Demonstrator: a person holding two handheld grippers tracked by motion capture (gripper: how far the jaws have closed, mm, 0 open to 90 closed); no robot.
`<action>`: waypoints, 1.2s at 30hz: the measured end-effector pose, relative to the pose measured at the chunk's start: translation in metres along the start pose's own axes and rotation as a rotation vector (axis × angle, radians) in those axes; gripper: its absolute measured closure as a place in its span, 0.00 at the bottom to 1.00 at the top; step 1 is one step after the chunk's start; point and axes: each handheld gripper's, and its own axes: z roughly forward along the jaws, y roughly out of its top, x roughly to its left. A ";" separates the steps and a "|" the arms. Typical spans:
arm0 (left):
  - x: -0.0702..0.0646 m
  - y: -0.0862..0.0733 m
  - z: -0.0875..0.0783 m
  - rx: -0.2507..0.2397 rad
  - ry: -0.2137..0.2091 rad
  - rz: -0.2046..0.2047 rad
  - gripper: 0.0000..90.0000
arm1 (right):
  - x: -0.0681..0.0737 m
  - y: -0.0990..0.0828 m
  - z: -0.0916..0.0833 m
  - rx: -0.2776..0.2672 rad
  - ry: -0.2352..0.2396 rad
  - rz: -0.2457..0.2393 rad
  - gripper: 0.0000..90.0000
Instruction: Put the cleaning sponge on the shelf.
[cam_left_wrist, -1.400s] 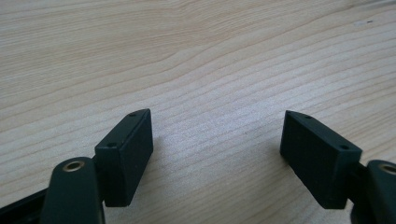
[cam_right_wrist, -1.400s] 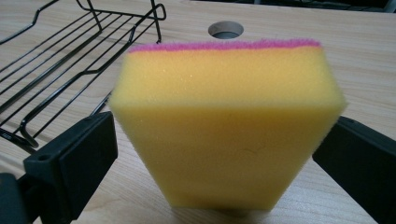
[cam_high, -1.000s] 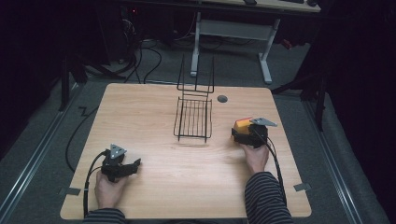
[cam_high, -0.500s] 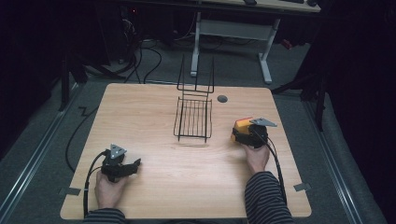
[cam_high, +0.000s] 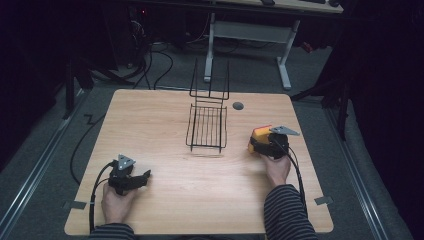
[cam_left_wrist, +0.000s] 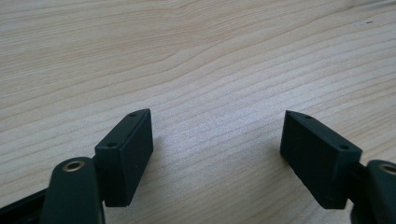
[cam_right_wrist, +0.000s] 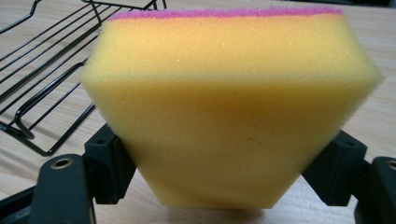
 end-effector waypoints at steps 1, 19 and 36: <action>0.000 0.000 0.000 0.000 0.000 0.000 0.29 | 0.000 0.000 0.000 0.000 0.000 0.000 0.25; 0.000 0.000 0.000 0.001 0.001 0.002 0.29 | 0.013 0.011 -0.034 -0.049 0.115 -0.030 0.25; 0.000 0.000 0.000 0.001 0.001 0.001 0.29 | 0.032 0.022 -0.050 -0.070 0.202 -0.067 0.26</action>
